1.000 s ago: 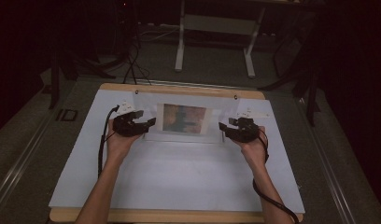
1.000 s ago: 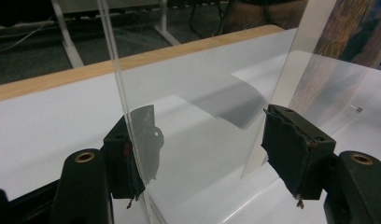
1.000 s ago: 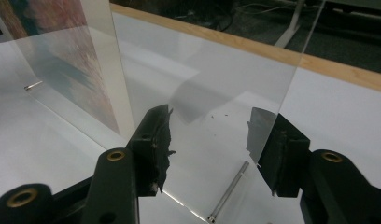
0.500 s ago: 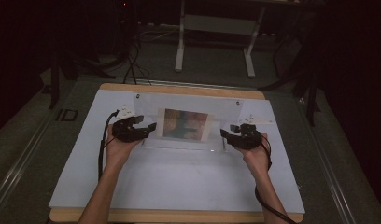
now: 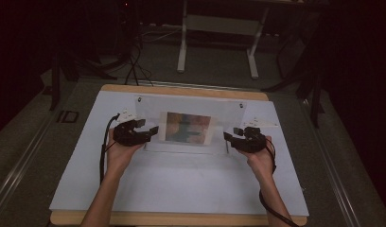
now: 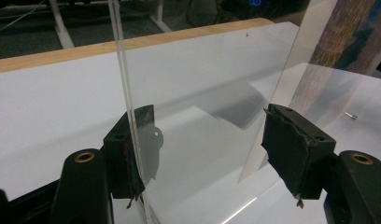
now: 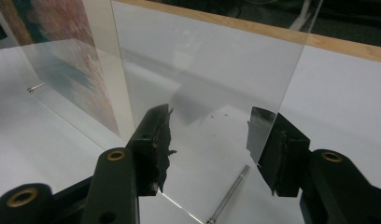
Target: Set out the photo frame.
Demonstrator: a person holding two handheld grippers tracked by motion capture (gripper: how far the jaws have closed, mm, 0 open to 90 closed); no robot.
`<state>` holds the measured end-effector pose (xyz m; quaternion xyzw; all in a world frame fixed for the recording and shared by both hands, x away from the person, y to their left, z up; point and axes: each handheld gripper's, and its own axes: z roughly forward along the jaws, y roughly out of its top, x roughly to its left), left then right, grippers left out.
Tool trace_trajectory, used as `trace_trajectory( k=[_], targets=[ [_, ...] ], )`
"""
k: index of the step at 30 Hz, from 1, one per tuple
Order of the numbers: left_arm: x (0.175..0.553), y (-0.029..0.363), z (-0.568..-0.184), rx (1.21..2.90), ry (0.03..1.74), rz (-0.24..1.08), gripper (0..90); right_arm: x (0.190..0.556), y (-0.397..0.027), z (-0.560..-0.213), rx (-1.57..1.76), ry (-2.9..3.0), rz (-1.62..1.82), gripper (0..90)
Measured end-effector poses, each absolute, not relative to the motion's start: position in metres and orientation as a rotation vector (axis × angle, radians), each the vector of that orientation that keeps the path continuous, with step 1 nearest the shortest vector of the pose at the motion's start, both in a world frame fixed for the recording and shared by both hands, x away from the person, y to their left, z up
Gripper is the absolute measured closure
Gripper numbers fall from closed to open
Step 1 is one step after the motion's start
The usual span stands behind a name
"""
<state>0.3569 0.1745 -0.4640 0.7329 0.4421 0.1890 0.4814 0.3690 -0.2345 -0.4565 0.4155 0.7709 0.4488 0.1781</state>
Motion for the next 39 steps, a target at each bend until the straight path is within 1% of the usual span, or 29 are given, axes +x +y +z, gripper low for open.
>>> trace_trajectory(
  k=[7, 16, 24, 26, 39],
  targets=[
    [0.355, 0.174, -0.467, 1.769, 1.067, 0.489, 34.3, 0.37, -0.236, -0.459, 1.153, 2.178, 1.294, 48.5],
    [0.357, 0.174, -0.469, 1.754, 1.071, 0.483, 33.7, 0.374, -0.238, -0.459, 1.166, 2.194, 1.31, 48.4],
    [0.356, 0.175, -0.468, 1.766, 1.066, 0.499, 31.4, 0.376, -0.233, -0.465, 1.155, 2.211, 1.318, 40.9],
    [0.356, 0.175, -0.468, 1.764, 1.067, 0.493, 30.2, 0.375, -0.232, -0.465, 1.154, 2.212, 1.315, 40.3],
    [0.348, 0.187, -0.467, 1.728, 1.071, 0.483, 30.2, 0.369, -0.241, -0.462, 1.149, 2.222, 1.331, 36.5]
  ],
)
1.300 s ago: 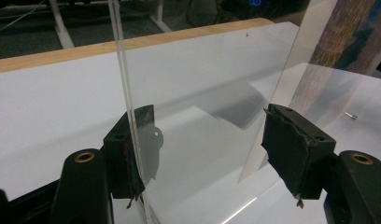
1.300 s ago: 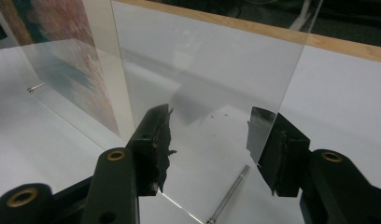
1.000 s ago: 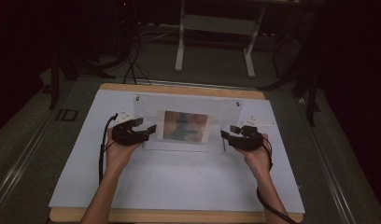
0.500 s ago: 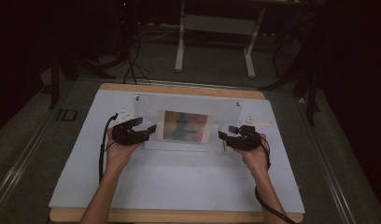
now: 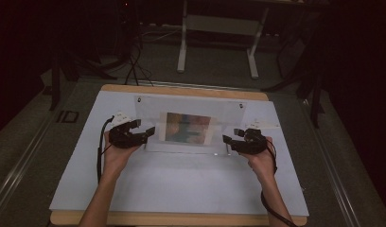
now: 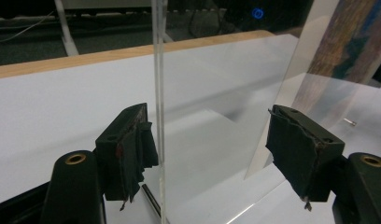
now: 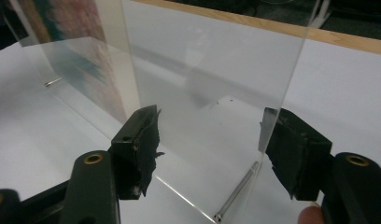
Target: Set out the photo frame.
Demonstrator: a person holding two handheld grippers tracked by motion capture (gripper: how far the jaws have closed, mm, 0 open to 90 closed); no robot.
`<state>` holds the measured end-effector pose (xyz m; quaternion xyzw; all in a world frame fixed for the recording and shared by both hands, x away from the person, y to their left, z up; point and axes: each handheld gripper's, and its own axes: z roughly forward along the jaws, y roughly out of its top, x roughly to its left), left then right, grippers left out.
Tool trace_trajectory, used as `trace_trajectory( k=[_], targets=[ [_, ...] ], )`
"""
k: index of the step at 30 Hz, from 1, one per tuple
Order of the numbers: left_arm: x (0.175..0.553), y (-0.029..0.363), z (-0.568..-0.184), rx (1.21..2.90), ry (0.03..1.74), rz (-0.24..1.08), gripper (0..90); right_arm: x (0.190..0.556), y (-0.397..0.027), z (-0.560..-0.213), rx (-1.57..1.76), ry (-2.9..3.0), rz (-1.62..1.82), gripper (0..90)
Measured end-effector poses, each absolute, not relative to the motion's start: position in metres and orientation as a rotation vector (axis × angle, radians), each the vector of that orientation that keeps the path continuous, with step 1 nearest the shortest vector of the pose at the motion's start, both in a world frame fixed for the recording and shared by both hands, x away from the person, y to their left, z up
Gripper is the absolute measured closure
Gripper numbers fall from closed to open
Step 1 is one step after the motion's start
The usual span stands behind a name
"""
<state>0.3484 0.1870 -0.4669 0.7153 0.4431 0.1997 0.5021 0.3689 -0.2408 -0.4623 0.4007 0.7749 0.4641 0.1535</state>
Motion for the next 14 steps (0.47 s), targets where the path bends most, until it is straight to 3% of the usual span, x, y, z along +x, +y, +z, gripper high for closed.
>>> trace_trajectory(
  k=[14],
  targets=[
    [0.333, 0.209, -0.472, 1.702, 1.094, 0.487, 30.2, 0.362, -0.272, -0.462, 1.195, 2.232, 1.354, 35.9]
  ],
)
